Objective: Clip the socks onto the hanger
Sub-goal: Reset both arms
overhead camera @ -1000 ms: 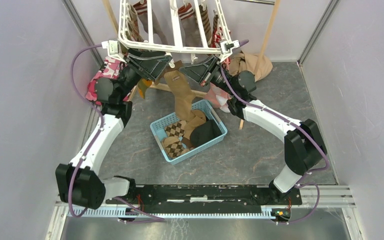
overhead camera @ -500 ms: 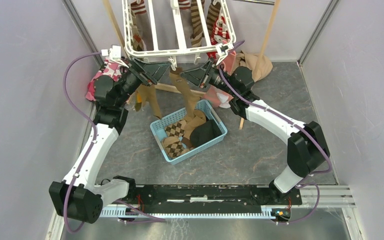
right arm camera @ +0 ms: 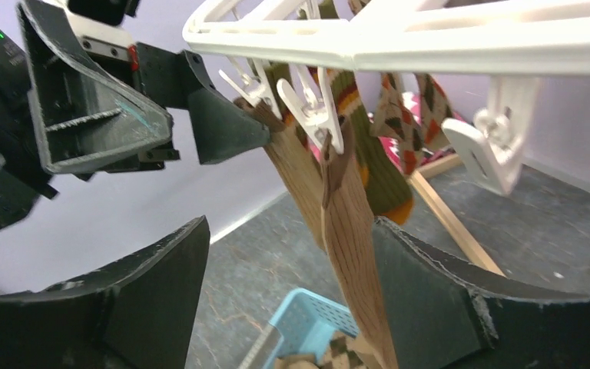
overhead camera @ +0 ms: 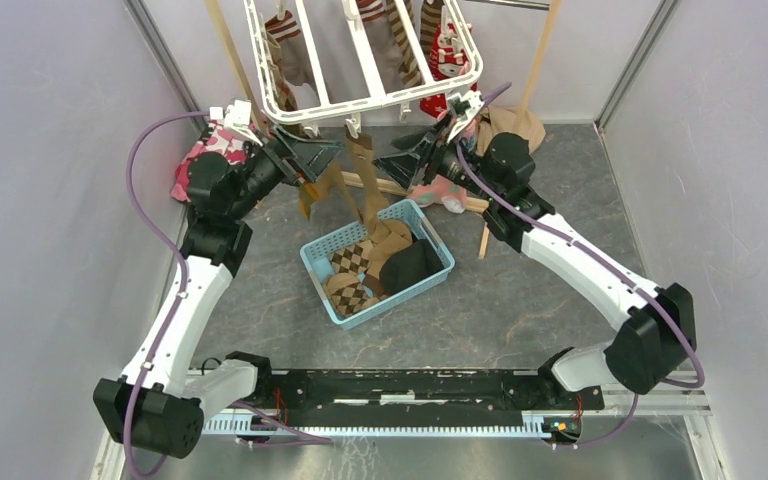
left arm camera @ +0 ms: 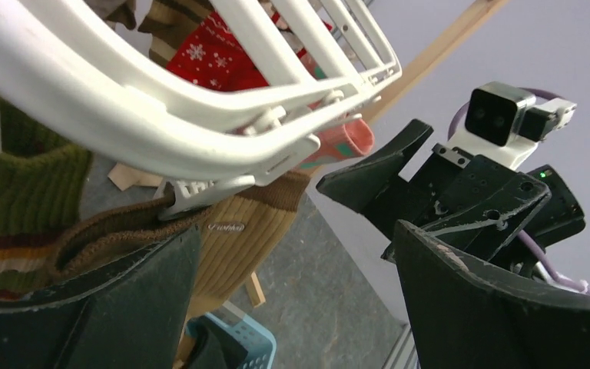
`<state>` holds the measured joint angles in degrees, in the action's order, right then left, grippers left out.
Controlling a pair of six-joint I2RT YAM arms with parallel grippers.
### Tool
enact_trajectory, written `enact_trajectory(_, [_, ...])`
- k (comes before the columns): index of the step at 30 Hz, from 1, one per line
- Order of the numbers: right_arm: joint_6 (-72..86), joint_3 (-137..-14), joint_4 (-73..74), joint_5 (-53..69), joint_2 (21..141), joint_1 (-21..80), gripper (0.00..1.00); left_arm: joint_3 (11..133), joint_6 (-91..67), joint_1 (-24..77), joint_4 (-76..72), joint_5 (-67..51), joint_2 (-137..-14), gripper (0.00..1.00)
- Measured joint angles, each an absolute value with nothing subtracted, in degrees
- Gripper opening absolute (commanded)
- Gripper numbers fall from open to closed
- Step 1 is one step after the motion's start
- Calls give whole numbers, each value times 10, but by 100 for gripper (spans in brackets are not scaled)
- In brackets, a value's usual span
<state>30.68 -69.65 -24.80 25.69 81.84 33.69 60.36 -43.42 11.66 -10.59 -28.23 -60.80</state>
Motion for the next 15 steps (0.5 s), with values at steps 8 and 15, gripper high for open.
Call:
enact_trajectory(8, [170,-657,-114,225,743,337,96,596,-408,116,-71,-356,-565,100])
enact_trajectory(15, [38,-603,11,138,603,336,98,567,-397,117,-68,-413,-476,100])
